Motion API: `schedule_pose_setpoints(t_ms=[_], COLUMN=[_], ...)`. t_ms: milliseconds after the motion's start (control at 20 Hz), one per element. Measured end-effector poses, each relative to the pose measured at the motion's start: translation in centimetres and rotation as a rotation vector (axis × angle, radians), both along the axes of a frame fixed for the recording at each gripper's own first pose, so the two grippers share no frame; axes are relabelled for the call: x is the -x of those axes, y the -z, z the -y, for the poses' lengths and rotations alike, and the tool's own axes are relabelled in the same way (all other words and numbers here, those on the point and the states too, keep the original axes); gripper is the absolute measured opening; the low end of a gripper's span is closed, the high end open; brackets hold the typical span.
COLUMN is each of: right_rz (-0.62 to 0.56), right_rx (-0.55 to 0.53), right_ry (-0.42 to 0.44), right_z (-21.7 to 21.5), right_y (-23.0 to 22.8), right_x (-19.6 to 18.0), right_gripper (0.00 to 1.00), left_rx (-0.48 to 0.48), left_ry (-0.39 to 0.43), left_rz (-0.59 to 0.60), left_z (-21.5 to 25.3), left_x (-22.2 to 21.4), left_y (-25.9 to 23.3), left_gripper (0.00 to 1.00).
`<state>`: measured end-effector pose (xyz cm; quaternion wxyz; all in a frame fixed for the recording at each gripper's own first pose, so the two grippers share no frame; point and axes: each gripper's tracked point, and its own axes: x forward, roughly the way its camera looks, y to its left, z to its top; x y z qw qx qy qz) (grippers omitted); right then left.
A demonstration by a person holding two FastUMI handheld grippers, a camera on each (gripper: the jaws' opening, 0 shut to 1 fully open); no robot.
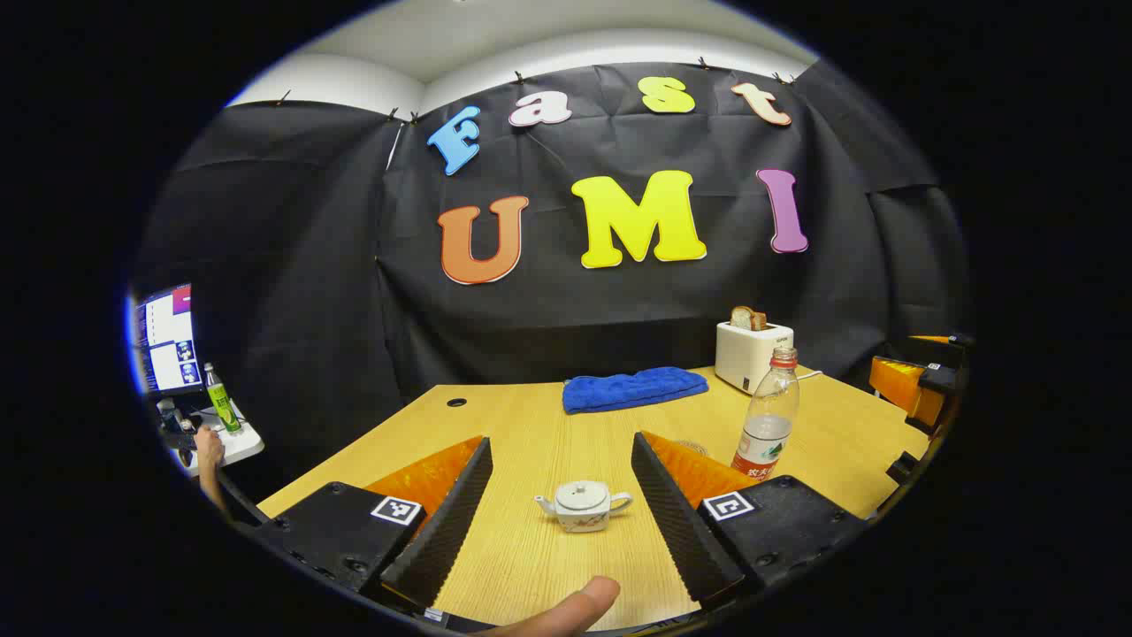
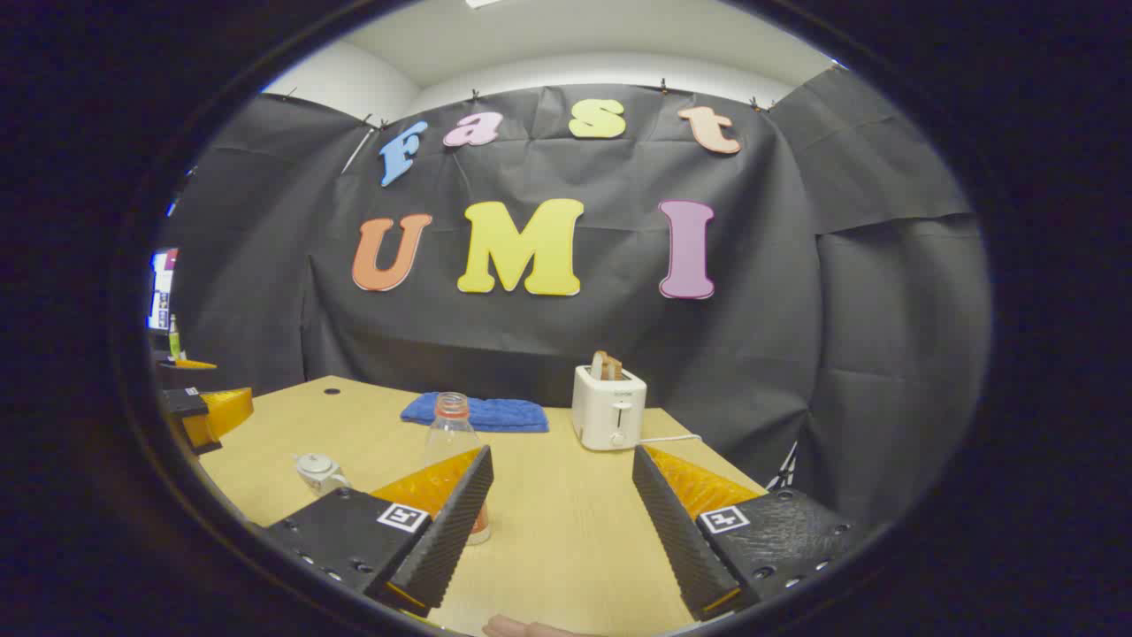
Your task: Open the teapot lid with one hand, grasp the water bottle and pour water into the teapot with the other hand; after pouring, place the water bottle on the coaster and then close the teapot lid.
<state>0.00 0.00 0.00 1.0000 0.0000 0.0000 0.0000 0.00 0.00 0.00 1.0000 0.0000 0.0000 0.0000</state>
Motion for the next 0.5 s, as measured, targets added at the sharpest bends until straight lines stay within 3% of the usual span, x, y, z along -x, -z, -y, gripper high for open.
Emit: schedule_pose_setpoints(t_ms=[500], right_rz=[-0.006], right_rx=[0.01], right_ry=[-0.016], right_z=[-0.38], right_y=[0.17], right_x=[0.1], right_gripper=[0.95], left_rx=[0.013], left_ry=[-0.016], left_rz=[-0.026], left_z=[-0.16], left_x=[-0.63], left_y=[0.86], left_gripper=[0.99])
